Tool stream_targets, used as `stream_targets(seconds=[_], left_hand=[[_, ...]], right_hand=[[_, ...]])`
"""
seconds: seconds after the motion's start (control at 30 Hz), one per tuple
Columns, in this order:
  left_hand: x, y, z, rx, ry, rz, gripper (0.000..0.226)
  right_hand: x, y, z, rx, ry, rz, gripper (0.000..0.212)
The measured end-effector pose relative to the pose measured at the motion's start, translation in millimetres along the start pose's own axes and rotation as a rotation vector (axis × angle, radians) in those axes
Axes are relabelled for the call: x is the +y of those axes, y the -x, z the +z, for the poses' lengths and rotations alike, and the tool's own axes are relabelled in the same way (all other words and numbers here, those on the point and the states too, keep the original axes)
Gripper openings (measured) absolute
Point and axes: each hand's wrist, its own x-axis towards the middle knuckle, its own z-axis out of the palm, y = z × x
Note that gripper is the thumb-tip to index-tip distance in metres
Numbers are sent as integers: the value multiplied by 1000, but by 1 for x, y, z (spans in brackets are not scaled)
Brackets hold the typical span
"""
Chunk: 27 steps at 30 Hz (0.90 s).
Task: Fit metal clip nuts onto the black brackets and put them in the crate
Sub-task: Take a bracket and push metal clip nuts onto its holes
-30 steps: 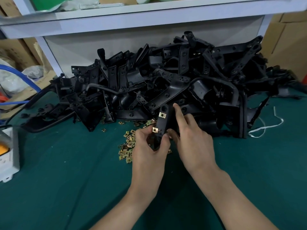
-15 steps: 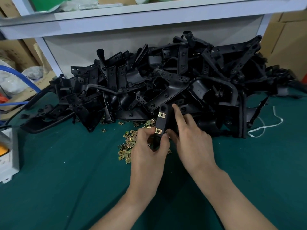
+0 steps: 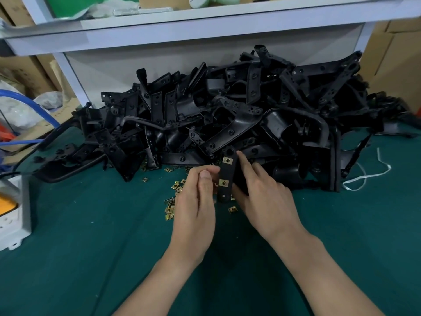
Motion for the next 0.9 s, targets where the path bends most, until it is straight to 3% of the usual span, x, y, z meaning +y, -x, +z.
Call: stream_targets(seconds=[0.1,0.17,0.2,0.3,0.53,0.73,0.9], left_hand=[[-2,-2,-1,12,8,-19,31],[-4,-3,-2,10,15,-29,32],[-4,-4,-2,5,6,-37,35],[-2,-5,-3,-36,12,-97,39],[3,-10,-10,-80,191,-211,28],[6,-11,-12,-90,282,-231,28],[4,-11,-13,-93,298,-224,30]], right_hand=[[1,-1,-3,-38,-54,-10,63],[2,-2,-4,-106,-281,-1,28],[2,-3,-6,-174,-445,27,24],[-2,0,-11,-410,-788,79,44],[-9,3,-21,-732,-1341,35,49],[-5,-3,-16,-876,-1442,100,57],[-8,-4,-16,-884,-1515,164,53]])
